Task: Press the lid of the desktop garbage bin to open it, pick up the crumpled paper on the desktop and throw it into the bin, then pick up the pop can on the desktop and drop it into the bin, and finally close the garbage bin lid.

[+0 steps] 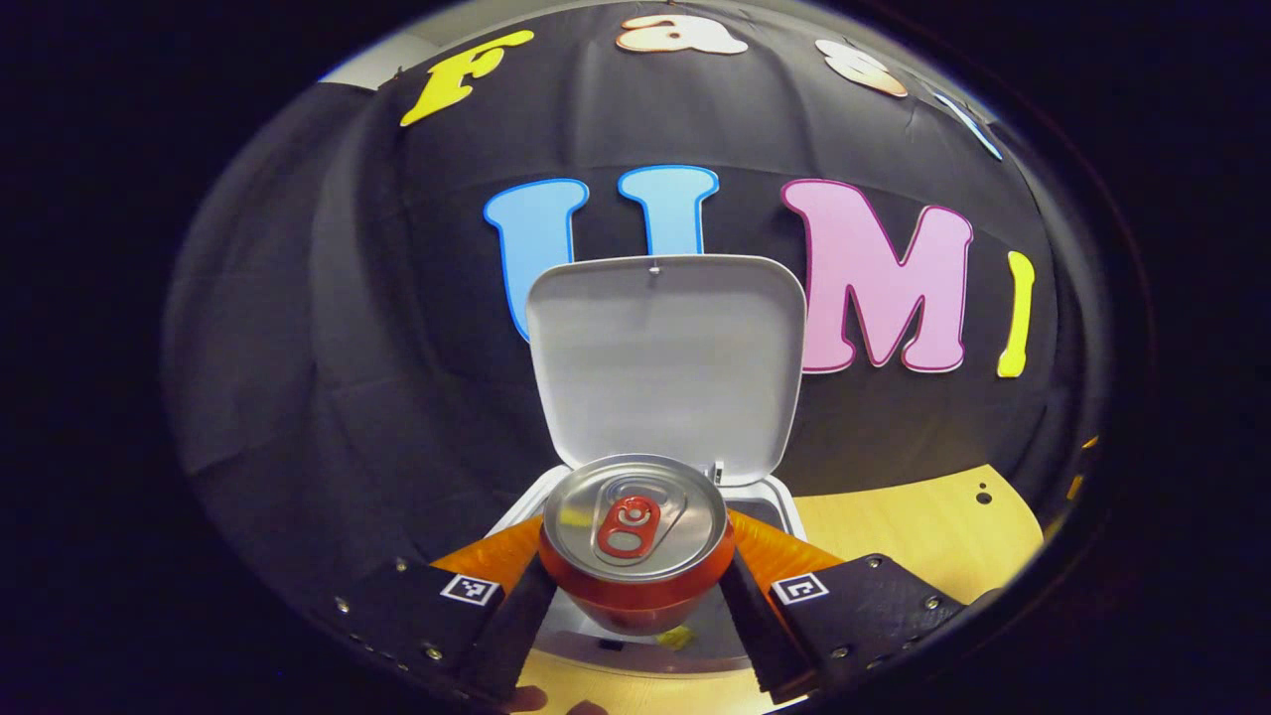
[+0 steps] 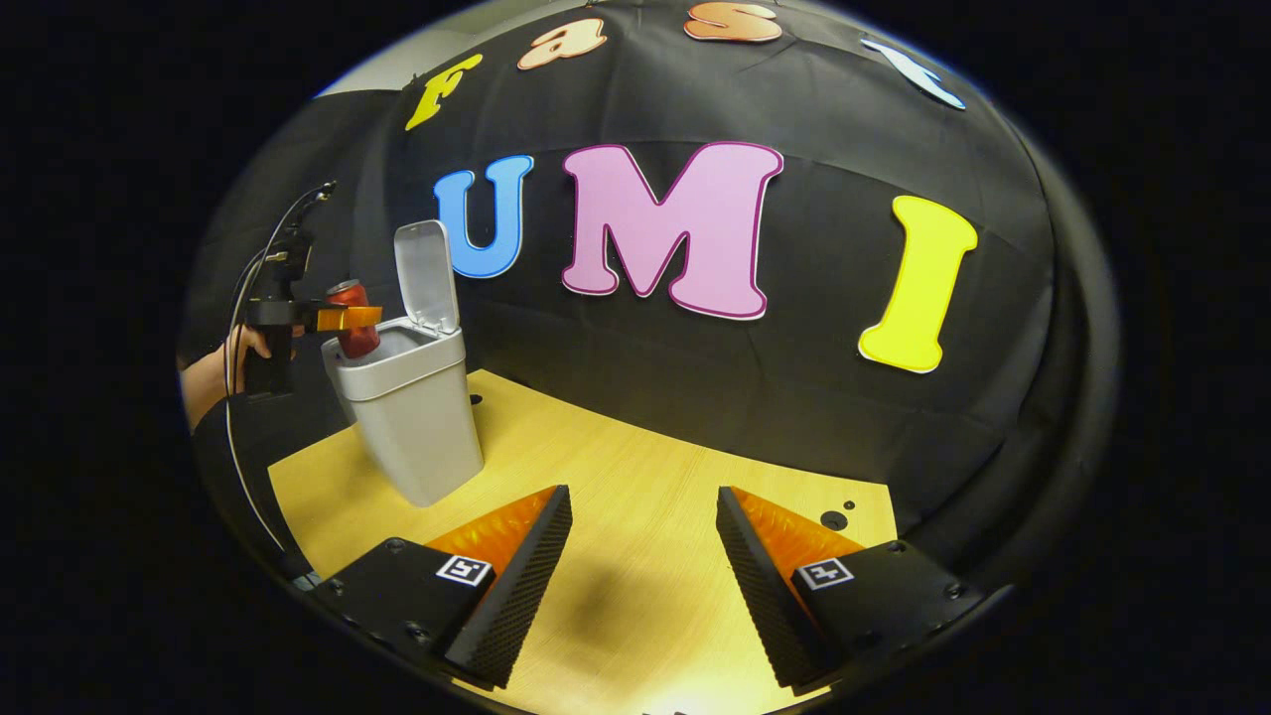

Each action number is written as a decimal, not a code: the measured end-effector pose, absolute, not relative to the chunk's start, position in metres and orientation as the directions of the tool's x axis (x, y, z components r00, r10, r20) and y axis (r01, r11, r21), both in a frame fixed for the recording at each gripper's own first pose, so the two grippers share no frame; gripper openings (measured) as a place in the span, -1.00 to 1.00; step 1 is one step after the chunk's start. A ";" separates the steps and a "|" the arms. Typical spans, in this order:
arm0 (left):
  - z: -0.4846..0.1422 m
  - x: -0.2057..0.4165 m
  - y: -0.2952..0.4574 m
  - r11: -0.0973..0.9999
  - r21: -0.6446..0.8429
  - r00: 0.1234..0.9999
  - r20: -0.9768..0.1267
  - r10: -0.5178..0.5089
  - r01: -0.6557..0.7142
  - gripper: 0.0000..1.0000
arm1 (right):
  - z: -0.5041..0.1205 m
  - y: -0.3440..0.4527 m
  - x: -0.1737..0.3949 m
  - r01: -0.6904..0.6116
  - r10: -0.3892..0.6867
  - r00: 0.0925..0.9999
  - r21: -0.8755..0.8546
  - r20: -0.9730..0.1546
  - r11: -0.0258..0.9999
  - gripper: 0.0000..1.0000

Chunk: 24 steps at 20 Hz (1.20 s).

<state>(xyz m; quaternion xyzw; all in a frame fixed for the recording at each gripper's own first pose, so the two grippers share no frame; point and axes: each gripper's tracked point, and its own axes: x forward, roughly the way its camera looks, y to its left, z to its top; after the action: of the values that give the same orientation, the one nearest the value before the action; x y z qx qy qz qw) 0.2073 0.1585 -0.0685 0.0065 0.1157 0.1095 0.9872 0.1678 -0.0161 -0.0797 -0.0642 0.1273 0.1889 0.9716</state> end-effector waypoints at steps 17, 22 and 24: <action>-0.025 0.207 0.164 0.966 0.006 0.963 -0.078 0.258 -0.258 0.70 | -0.077 -0.007 0.172 -0.414 0.381 0.888 -0.086 -0.257 0.906 0.90; 0.039 0.224 0.167 0.970 -0.103 0.974 0.027 0.224 -0.220 0.70 | -0.070 -0.007 0.170 -0.413 0.382 0.893 -0.100 -0.237 0.905 0.90; 0.071 0.236 0.178 0.970 -0.122 0.974 0.062 0.217 -0.208 0.69 | -0.069 -0.007 0.170 -0.410 0.379 0.895 -0.100 -0.234 0.907 0.90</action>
<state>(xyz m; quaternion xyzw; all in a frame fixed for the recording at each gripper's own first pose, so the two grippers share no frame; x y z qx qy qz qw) 0.2355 0.1778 0.0714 -0.0572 -0.0375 0.1071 0.9919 0.1703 -0.0068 -0.0693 -0.0737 0.1050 0.2031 0.9707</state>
